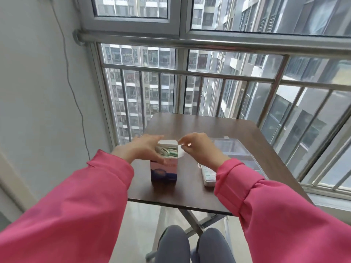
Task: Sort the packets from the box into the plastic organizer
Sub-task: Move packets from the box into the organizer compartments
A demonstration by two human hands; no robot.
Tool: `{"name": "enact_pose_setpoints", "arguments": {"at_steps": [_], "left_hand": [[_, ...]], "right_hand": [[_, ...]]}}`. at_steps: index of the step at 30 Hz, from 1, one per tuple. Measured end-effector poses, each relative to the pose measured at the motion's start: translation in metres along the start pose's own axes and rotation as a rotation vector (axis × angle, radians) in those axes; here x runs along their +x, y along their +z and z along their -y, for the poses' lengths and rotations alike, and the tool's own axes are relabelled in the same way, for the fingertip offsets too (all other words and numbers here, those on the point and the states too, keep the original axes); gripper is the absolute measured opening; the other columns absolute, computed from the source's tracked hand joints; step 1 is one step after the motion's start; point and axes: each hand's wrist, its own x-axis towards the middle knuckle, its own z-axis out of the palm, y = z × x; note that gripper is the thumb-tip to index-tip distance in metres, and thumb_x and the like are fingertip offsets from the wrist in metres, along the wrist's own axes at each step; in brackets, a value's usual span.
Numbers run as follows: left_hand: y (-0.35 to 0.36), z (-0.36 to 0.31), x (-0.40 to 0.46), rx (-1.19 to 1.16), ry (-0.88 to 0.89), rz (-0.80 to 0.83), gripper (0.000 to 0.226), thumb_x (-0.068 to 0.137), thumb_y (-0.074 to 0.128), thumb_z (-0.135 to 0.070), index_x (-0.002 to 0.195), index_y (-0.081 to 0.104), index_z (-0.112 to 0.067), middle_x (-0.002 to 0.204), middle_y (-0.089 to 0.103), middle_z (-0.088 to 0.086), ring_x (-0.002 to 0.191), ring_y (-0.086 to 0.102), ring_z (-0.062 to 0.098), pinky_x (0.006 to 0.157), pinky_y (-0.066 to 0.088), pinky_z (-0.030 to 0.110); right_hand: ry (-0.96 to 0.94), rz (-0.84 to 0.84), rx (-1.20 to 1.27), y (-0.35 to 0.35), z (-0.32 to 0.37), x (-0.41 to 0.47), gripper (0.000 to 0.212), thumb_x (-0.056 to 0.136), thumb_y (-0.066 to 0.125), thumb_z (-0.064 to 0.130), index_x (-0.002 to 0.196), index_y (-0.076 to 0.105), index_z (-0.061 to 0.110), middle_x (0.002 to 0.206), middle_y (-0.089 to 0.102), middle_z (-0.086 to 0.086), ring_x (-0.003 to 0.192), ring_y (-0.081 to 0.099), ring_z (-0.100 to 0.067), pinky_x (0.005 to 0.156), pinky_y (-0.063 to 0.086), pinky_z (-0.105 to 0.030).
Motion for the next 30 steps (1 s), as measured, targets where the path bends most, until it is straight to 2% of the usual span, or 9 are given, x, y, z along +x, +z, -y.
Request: {"name": "enact_pose_setpoints", "arguments": {"at_steps": [3,5,8,11,17,21,24,28,30], "left_hand": [[0.0,-0.001,0.001,-0.05,0.036,-0.021,0.082,0.073,0.078,-0.036,0.141,0.039,-0.016,0.138,0.05,0.005,0.125,0.046,0.022,0.103,0.038,0.033],[0.006,0.0,0.0,-0.112,0.045,-0.073,0.075,0.073,0.079,-0.03,0.138,0.045,-0.015,0.129,0.058,0.004,0.119,0.052,0.021,0.099,0.041,0.031],[0.013,0.005,0.001,-0.128,0.06,-0.123,0.074,0.069,0.081,-0.032,0.135,0.049,-0.017,0.124,0.062,0.0,0.118,0.054,0.019,0.1,0.04,0.033],[0.013,0.008,0.005,-0.095,0.056,-0.118,0.075,0.068,0.082,-0.033,0.134,0.05,-0.019,0.127,0.06,0.0,0.121,0.052,0.021,0.102,0.038,0.036],[0.014,0.007,0.01,-0.076,0.046,-0.108,0.074,0.067,0.083,-0.031,0.132,0.051,-0.018,0.125,0.061,0.0,0.119,0.053,0.021,0.103,0.038,0.039],[0.01,0.006,0.01,-0.062,0.048,-0.096,0.072,0.069,0.082,-0.027,0.133,0.05,-0.017,0.127,0.06,0.001,0.121,0.051,0.023,0.105,0.036,0.04],[0.009,0.003,0.008,-0.045,0.048,-0.088,0.071,0.071,0.08,-0.025,0.134,0.048,-0.016,0.129,0.058,0.003,0.122,0.049,0.024,0.106,0.034,0.04],[0.01,0.004,0.006,-0.053,0.051,-0.088,0.076,0.072,0.079,-0.024,0.139,0.044,-0.016,0.135,0.053,0.005,0.126,0.046,0.025,0.109,0.032,0.042],[0.01,0.005,0.006,-0.061,0.045,-0.081,0.078,0.072,0.079,-0.026,0.14,0.042,-0.016,0.136,0.052,0.005,0.127,0.045,0.025,0.11,0.031,0.042]], "right_hand": [[0.035,0.083,-0.109,0.011,0.005,0.013,0.022,0.091,0.052,0.009,0.1,0.071,0.002,0.103,0.066,-0.015,0.096,0.06,-0.031,0.086,0.046,-0.036],[0.093,0.114,-0.142,0.02,0.006,0.022,0.02,0.086,0.053,0.006,0.091,0.071,-0.001,0.094,0.066,-0.018,0.09,0.061,-0.034,0.08,0.05,-0.039],[0.141,0.12,-0.16,0.031,0.007,0.033,0.017,0.08,0.057,0.004,0.085,0.072,0.002,0.088,0.068,-0.017,0.084,0.062,-0.034,0.073,0.052,-0.038],[0.141,0.1,-0.235,0.04,0.011,0.038,0.016,0.081,0.054,0.005,0.086,0.069,0.005,0.091,0.065,-0.016,0.083,0.061,-0.035,0.062,0.044,-0.034],[0.094,0.091,-0.347,0.046,0.013,0.038,0.017,0.086,0.051,0.004,0.093,0.067,0.008,0.097,0.064,-0.01,0.104,0.05,-0.027,0.066,0.043,-0.035],[0.081,0.106,-0.384,0.046,0.014,0.038,0.016,0.089,0.05,0.006,0.094,0.065,0.007,0.1,0.063,-0.009,0.107,0.046,-0.026,0.067,0.041,-0.035],[0.12,0.132,-0.286,0.04,0.011,0.04,0.007,0.087,0.057,0.014,0.082,0.059,0.009,0.094,0.06,-0.008,0.103,0.047,-0.027,0.067,0.037,-0.035],[0.162,0.035,-0.026,0.027,0.005,0.037,0.006,0.088,0.054,0.012,0.092,0.056,0.007,0.1,0.063,-0.012,0.091,0.055,-0.027,0.071,0.04,-0.033],[0.149,-0.052,0.041,0.022,0.004,0.034,0.006,0.088,0.055,0.009,0.092,0.055,0.004,0.095,0.065,-0.014,0.087,0.058,-0.029,0.073,0.045,-0.038]]}}
